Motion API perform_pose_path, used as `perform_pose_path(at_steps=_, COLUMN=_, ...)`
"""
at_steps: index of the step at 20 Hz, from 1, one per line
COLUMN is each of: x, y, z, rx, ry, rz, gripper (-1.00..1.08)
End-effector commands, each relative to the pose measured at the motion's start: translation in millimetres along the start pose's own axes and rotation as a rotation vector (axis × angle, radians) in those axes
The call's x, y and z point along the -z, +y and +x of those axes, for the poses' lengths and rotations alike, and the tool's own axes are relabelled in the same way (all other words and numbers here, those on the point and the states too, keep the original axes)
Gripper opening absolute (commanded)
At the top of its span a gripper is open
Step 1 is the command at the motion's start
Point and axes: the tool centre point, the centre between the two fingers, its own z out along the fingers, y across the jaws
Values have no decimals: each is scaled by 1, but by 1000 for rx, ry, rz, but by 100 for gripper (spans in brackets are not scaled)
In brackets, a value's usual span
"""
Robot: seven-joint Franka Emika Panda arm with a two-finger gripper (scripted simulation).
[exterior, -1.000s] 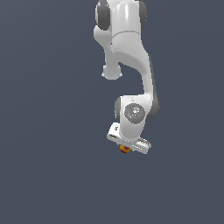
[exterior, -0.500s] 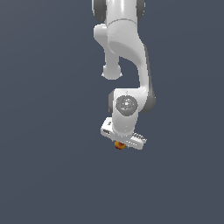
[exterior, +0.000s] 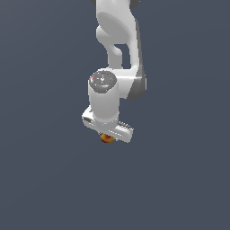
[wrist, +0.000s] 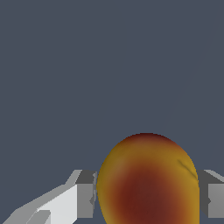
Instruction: Pick up the object and move it to a goal position.
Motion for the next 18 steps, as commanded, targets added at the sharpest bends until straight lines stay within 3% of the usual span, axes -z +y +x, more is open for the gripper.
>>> perform_pose_path(at_steps=1, x=21, y=18, z=4, rx=1, ry=1, rz=1, gripper=-100)
perform_pose_path(at_steps=9, x=68, y=59, z=15, rx=1, ry=1, rz=0, gripper=-100)
perform_pose_path(at_steps=18, x=71, y=61, z=17, rx=1, ry=1, rz=0, gripper=-100)
